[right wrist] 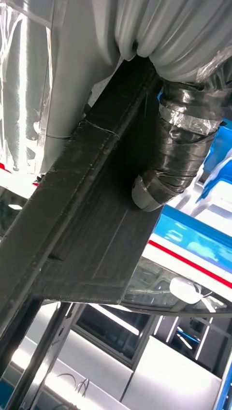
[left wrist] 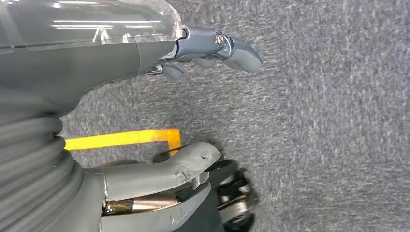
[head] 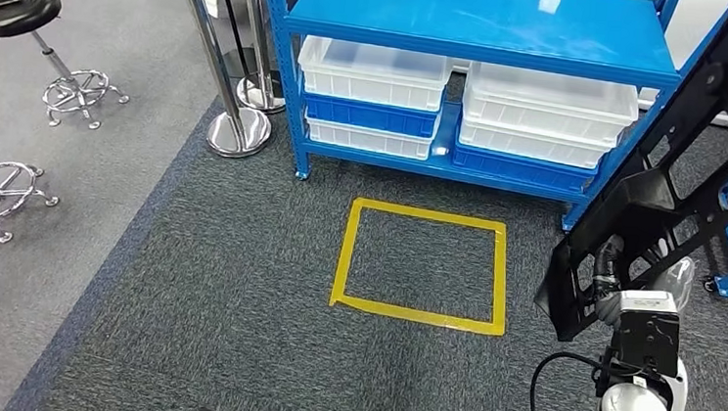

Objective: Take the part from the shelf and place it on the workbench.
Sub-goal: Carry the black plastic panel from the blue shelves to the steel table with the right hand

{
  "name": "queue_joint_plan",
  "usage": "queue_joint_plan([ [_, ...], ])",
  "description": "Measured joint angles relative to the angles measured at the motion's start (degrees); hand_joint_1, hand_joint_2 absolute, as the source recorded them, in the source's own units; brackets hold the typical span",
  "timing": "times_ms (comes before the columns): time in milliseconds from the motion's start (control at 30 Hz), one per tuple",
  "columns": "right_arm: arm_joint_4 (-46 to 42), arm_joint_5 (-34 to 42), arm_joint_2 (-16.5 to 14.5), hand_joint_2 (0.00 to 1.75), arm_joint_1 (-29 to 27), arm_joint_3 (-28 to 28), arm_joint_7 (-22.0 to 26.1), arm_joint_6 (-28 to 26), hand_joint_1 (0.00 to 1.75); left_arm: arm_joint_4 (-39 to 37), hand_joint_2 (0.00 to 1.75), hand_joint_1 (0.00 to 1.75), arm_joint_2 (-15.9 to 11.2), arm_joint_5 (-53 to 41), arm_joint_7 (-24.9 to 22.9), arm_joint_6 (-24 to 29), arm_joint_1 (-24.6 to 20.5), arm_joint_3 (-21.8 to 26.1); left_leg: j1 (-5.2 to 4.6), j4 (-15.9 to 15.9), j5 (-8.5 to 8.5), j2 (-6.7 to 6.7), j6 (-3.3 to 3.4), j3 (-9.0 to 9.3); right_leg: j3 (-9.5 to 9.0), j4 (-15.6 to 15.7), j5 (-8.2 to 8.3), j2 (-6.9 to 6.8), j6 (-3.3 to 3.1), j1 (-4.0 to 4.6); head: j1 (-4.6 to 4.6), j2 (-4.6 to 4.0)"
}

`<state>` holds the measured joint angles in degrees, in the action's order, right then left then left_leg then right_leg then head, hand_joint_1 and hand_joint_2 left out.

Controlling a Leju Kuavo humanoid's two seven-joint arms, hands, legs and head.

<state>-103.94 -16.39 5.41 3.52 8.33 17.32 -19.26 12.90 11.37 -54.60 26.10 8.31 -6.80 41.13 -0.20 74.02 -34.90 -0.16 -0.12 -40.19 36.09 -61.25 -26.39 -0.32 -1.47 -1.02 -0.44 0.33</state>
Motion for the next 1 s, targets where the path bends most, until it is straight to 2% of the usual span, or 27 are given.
queue_joint_plan([
  [33, 0.0, 0.0, 0.0, 1.75, 0.0, 0.0, 0.0, 0.0, 1.75, 0.0, 1.75, 0.00, 0.0, 0.0, 0.0, 0.0, 0.0, 0.0, 0.03, 0.9, -0.25, 0.00, 0.06, 0.21, 0.44, 0.0, 0.34, -0.02, -0.01, 0.09, -0.01, 0.00],
  [67, 0.0, 0.0, 0.0, 1.75, 0.0, 0.0, 0.0, 0.0, 1.75, 0.0, 1.75, 0.00, 0.0, 0.0, 0.0, 0.0, 0.0, 0.0, 0.02, -0.5, 0.46, -0.01, 0.24, 1.54, 0.86, 0.0, 0.69, -0.01, 0.01, 0.17, -0.01, 0.00],
  [167, 0.0, 0.0, 0.0, 1.75, 0.0, 0.0, 0.0, 0.0, 1.75, 0.0, 1.75, 0.00, 0.0, 0.0, 0.0, 0.0, -0.2, 0.0, -0.39, -12.0, 3.99, -0.02, 1.32, 8.96, 1.68, 0.0, 1.72, 0.02, 0.41, 0.26, 0.00, 0.00],
  [200, 0.0, 0.0, 0.0, 1.75, 0.1, 0.0, 0.0, 0.0, 1.75, 0.0, 1.75, 0.00, -0.1, 0.0, 0.0, 0.1, -0.3, 0.0, -0.62, -14.6, 4.57, -0.02, 1.61, 10.36, 1.79, 0.1, 2.04, -0.01, 0.71, 0.19, 0.00, 0.00],
  [233, 0.0, 0.0, 0.0, 1.75, 0.1, 0.0, 0.0, 0.0, 1.75, 0.0, 1.75, 0.00, -0.1, 0.0, 0.0, 0.1, -0.4, 0.0, -0.87, -15.6, 4.76, -0.02, 1.82, 10.75, 1.83, 0.2, 2.35, -0.05, 1.07, 0.05, 0.01, 0.00],
  [300, 0.0, 0.0, -0.1, 1.75, 0.1, 0.0, 0.0, 0.0, 1.75, 0.0, 1.75, 0.00, -0.1, 0.0, 0.0, 0.1, -0.3, 0.0, -1.20, -15.9, 5.72, 0.00, 2.39, 10.57, 1.85, 0.6, 3.05, -0.11, 1.89, -0.20, 0.01, 0.00],
  [333, 0.0, 0.0, -0.1, 1.75, 0.1, 0.0, 0.0, 0.0, 1.75, 0.0, 1.75, 0.00, -0.1, 0.0, 0.0, 0.1, -0.3, 0.0, -1.20, -16.5, 6.46, 0.11, 2.75, 10.55, 1.99, 0.6, 2.85, -0.07, 2.18, -0.29, 0.01, 0.00],
  [367, 0.0, 0.0, -0.1, 1.75, 0.1, 0.0, 0.0, 0.0, 1.75, 0.0, 1.75, 0.00, -0.1, 0.0, 0.0, 0.1, -0.2, 0.0, -1.12, -17.1, 7.26, 0.22, 3.15, 10.39, 2.37, -0.1, 1.80, -0.01, 2.39, -0.30, 0.02, 0.00],
  [400, 0.0, 0.0, -0.1, 1.75, 0.1, 0.0, 0.0, 0.0, 1.75, 0.0, 1.75, 0.00, -0.1, 0.0, 0.0, 0.1, -0.3, 0.0, -0.97, -17.6, 8.08, 0.35, 3.49, 10.07, 3.10, -2.0, -0.23, 0.07, 2.52, -0.27, 0.04, 0.00],
  [467, 0.1, 0.0, -0.1, 1.75, 0.1, 0.0, 0.0, 0.0, 1.75, 0.0, 1.75, 0.00, -0.1, 0.0, 0.0, 0.1, -0.3, 0.0, -0.92, -17.8, 9.10, 0.49, 3.88, 8.97, 4.98, -8.5, -5.44, 0.16, 2.69, -0.29, 0.04, 0.00],
  [500, 0.1, 0.0, -0.1, 1.75, 0.1, 0.0, 0.0, 0.0, 1.75, 0.0, 1.75, 0.00, -0.1, 0.0, -0.1, 0.1, -0.3, 0.0, -0.92, -17.7, 9.49, 0.53, 3.91, 8.31, 5.57, -11.5, -7.01, 0.17, 2.84, -0.30, 0.03, 0.00],
  [533, 0.2, 0.0, -0.1, 1.75, 0.0, 0.0, 0.0, 0.0, 1.75, 0.0, 1.75, 0.00, -0.1, 0.0, -0.1, 0.1, -0.2, 0.0, -0.91, -17.5, 9.80, 0.55, 3.85, 7.64, 5.47, -13.2, -7.37, 0.17, 3.01, -0.33, 0.03, 0.00],
  [567, 0.3, 0.0, -0.1, 1.75, 0.0, 0.0, 0.0, 0.0, 1.75, 0.0, 1.75, 0.00, -0.1, 0.0, -0.1, 0.1, -0.2, 0.0, -0.87, -17.2, 10.08, 0.56, 3.75, 6.95, 4.46, -13.0, -6.68, 0.16, 3.16, -0.39, 0.03, 0.00],
  [600, 0.3, 0.0, -0.1, 1.75, 0.0, 0.0, -0.1, 0.0, 1.75, 0.0, 1.75, 0.00, -0.1, 0.0, -0.1, 0.1, -0.2, 0.0, -0.82, -16.8, 10.30, 0.56, 3.63, 6.27, 2.46, -10.8, -5.37, 0.13, 3.28, -0.48, 0.03, 0.00],
  [633, 0.3, 0.0, -0.1, 1.75, 0.1, 0.0, -0.1, 0.0, 1.75, 0.0, 1.75, 0.00, -0.1, 0.0, -0.2, 0.1, -0.2, 0.0, -0.77, -16.3, 10.43, 0.56, 3.48, 5.65, -0.15, -7.2, -4.32, 0.08, 3.35, -0.61, 0.03, 0.00],
  [667, 0.3, 0.0, -0.1, 1.75, 0.2, 0.0, -0.1, 0.0, 1.75, 0.0, 1.75, 0.00, -0.1, 0.0, -0.2, 0.1, -0.2, 0.0, -0.81, -15.7, 10.50, 0.55, 3.26, 5.04, -2.59, -3.6, -3.82, 0.08, 3.29, -0.53, 0.02, 0.00],
  [700, 0.3, 0.0, -0.1, 1.75, 0.3, 0.0, -0.1, 0.0, 1.75, 0.0, 1.75, 0.00, -0.1, 0.0, -0.2, 0.1, -0.2, 0.0, -0.88, -15.3, 10.60, 0.54, 2.99, 4.60, -4.27, -0.9, -3.65, 0.11, 3.06, -0.44, 0.02, 0.00],
  [733, 0.3, 0.0, -0.1, 1.75, 0.4, 0.0, -0.1, 0.0, 1.75, 0.0, 1.75, 0.00, -0.1, 0.0, -0.2, 0.1, -0.2, 0.0, -0.94, -14.9, 10.73, 0.53, 2.69, 4.29, -5.05, 0.5, -3.87, 0.16, 2.78, -0.32, 0.01, 0.00],
  [800, 0.3, 0.0, -0.1, 1.75, 0.4, 0.0, -0.1, 0.0, 1.75, 0.0, 1.75, 0.00, -0.1, 0.0, -0.2, 0.1, -0.2, 0.0, -0.95, -14.7, 11.23, 0.49, 2.02, 3.99, -4.84, 0.9, -3.62, 0.26, 1.95, -0.15, 0.01, 0.00],
  [867, 0.4, 0.0, -0.1, 1.75, 0.6, 0.0, -0.1, 0.0, 1.75, 0.0, 1.75, 0.00, -0.1, 0.0, -0.3, 0.1, -0.2, 0.0, -0.76, -13.7, 10.30, 0.33, 1.33, 3.37, -4.41, 1.2, -2.91, 0.11, 1.03, -0.20, -0.02, 0.00],
  [900, 0.4, 0.0, -0.1, 1.75, 0.7, 0.0, -0.1, 0.1, 1.75, 0.0, 1.75, 0.00, -0.1, 0.0, -0.3, 0.1, -0.1, 0.0, -0.62, -12.1, 8.65, 0.25, 0.99, 2.72, -4.10, 1.4, -2.48, 0.02, 0.55, -0.24, -0.05, 0.00],
  [933, 0.4, 0.0, -0.1, 1.75, 0.8, 0.0, -0.2, 0.1, 1.75, 0.0, 1.75, 0.00, -0.1, 0.0, -0.3, 0.1, -0.2, 0.0, -0.39, -9.3, 6.26, 0.19, 0.67, 1.77, -3.69, 1.4, -2.07, -0.06, 0.22, -0.20, -0.08, 0.00],
  [1000, 0.4, 0.0, -0.2, 1.75, 0.8, 0.0, -0.2, 0.1, 1.75, 0.0, 1.75, 0.00, -0.1, 0.0, -0.3, 0.1, -0.1, 0.0, 0.02, -2.6, 2.03, 0.20, 0.24, -0.06, -2.71, 1.4, -1.35, -0.12, -0.11, 0.01, -0.13, 0.00],
])
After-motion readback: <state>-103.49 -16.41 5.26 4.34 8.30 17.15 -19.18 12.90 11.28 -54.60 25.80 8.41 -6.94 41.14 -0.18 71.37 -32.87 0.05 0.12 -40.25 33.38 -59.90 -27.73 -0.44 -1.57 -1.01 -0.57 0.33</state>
